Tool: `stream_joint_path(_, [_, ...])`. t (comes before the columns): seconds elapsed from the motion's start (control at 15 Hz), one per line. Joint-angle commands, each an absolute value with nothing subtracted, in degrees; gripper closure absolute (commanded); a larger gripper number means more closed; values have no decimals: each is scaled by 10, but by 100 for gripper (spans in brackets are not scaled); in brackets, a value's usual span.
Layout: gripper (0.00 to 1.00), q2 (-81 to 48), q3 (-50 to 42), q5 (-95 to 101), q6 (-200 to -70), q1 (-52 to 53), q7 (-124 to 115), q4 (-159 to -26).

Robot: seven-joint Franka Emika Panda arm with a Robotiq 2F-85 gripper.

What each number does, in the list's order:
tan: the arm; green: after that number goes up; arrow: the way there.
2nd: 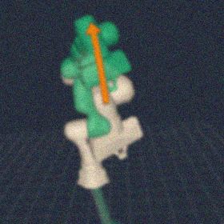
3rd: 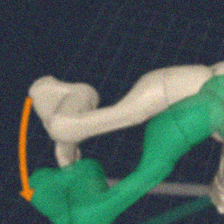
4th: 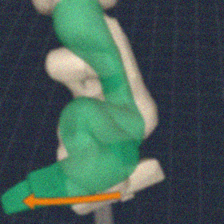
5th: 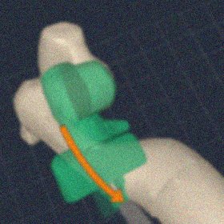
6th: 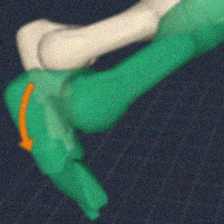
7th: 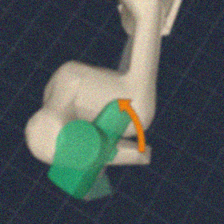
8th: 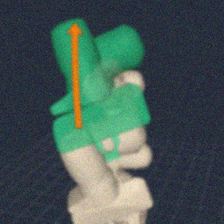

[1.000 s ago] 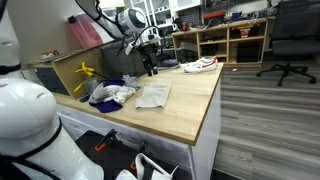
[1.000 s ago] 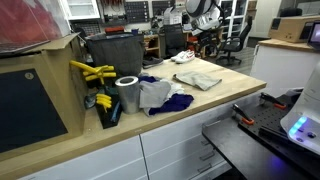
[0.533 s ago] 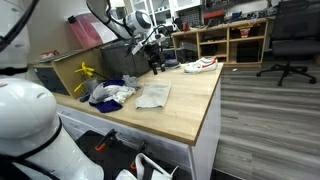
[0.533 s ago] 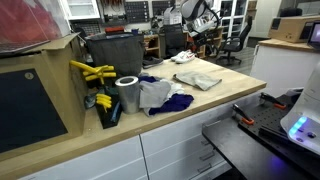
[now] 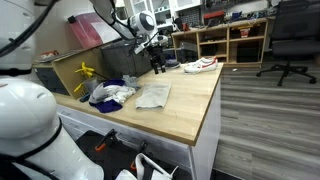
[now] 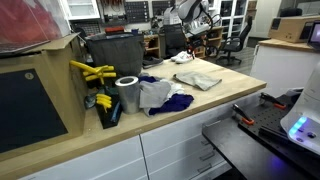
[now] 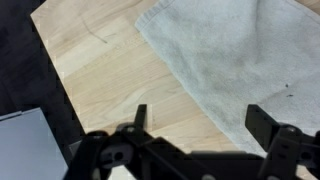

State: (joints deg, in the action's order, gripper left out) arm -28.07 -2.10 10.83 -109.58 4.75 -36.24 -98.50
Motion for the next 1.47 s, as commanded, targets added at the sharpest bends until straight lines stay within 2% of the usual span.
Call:
stream_joint_path(0.0, [0,-284,-31,93,-1093,55,-361,-982])
stream_joint_path(0.67, [0,-284,-32,94,-1091,54,-344,-982])
stream_joint_path(1.27, [0,-336,-12,120,-1189,66,-195,-976])
stream_joint_path(1.33, [25,-343,-9,123,-1199,68,-172,-975])
stream_joint_path(1.4, [26,-351,-8,124,-1210,69,-158,-974])
